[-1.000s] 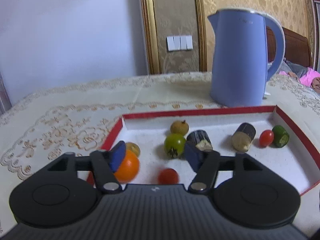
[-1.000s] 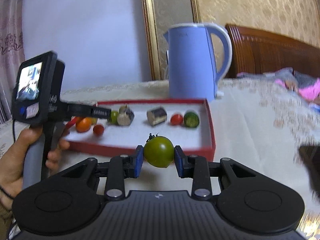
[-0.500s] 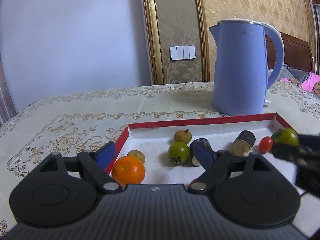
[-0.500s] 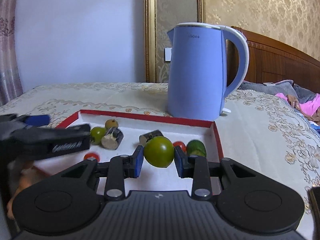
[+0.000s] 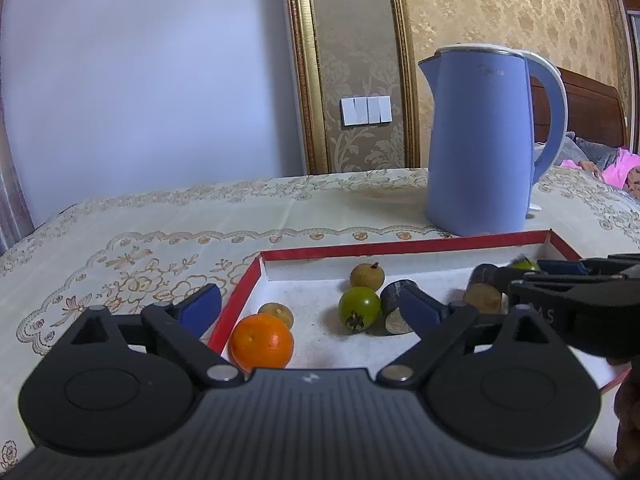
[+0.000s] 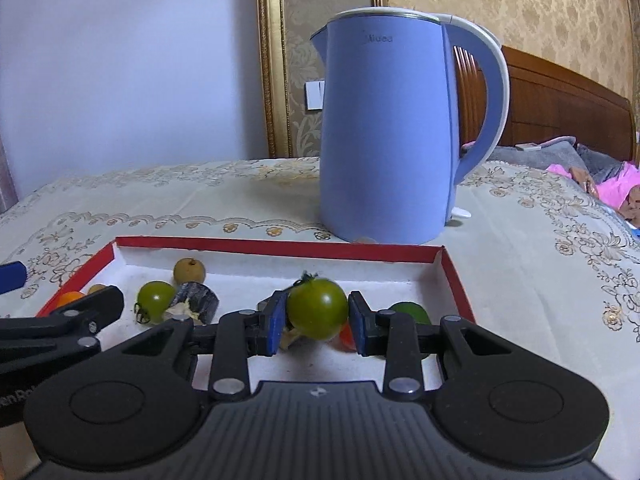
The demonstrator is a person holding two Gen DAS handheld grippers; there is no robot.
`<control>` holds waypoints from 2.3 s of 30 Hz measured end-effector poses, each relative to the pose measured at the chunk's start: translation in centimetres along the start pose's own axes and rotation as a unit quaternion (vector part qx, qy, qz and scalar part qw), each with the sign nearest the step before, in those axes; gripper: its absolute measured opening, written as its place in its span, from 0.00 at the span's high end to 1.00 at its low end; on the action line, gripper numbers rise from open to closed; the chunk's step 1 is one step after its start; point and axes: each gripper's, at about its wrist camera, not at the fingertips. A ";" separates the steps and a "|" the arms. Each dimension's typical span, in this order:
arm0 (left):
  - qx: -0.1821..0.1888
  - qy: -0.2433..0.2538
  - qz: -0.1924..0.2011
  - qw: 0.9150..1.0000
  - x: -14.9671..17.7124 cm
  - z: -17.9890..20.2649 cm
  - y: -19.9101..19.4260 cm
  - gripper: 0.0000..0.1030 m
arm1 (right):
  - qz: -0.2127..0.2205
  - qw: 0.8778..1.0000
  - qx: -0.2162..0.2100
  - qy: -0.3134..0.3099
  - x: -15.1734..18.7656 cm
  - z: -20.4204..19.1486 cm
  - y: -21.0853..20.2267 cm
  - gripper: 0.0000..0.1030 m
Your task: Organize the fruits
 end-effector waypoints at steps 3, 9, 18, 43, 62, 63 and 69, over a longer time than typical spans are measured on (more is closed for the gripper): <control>-0.003 0.004 -0.002 1.000 0.0 0.1 0.0 0.05 | 0.008 1.000 -0.005 0.012 0.0 0.4 -0.2 0.45; 0.012 -0.019 -0.019 1.000 -0.4 -0.6 0.1 0.03 | 0.024 1.000 -0.008 0.007 0.4 0.4 -1.1 0.43; 0.001 -0.016 -0.019 1.000 0.2 -1.4 -2.7 0.00 | 0.031 0.999 -0.023 0.029 0.7 1.8 -2.4 0.43; 0.044 -0.060 -0.048 0.996 3.7 -4.5 -6.7 0.00 | 0.042 0.997 -0.050 -0.032 4.9 0.2 -10.6 0.12; 0.046 -0.027 -0.084 0.995 5.7 -2.5 -6.0 0.00 | -0.021 0.998 -0.014 -0.058 8.0 0.0 -11.0 0.04; 0.045 -0.025 -0.085 0.995 5.7 -2.4 -5.9 0.00 | -0.024 0.998 -0.013 -0.058 8.1 0.0 -10.9 0.04; 0.048 -0.021 -0.095 0.994 5.9 -1.9 -5.2 0.00 | -0.059 0.996 -0.021 -0.070 8.4 -0.1 -9.4 0.04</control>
Point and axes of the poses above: each gripper's, at about its wrist camera, not at the fingertips, and y roughly the way its jaws point, z to its right, x to its underside, and after that the axes turned 4 degrees about -z, right-handed
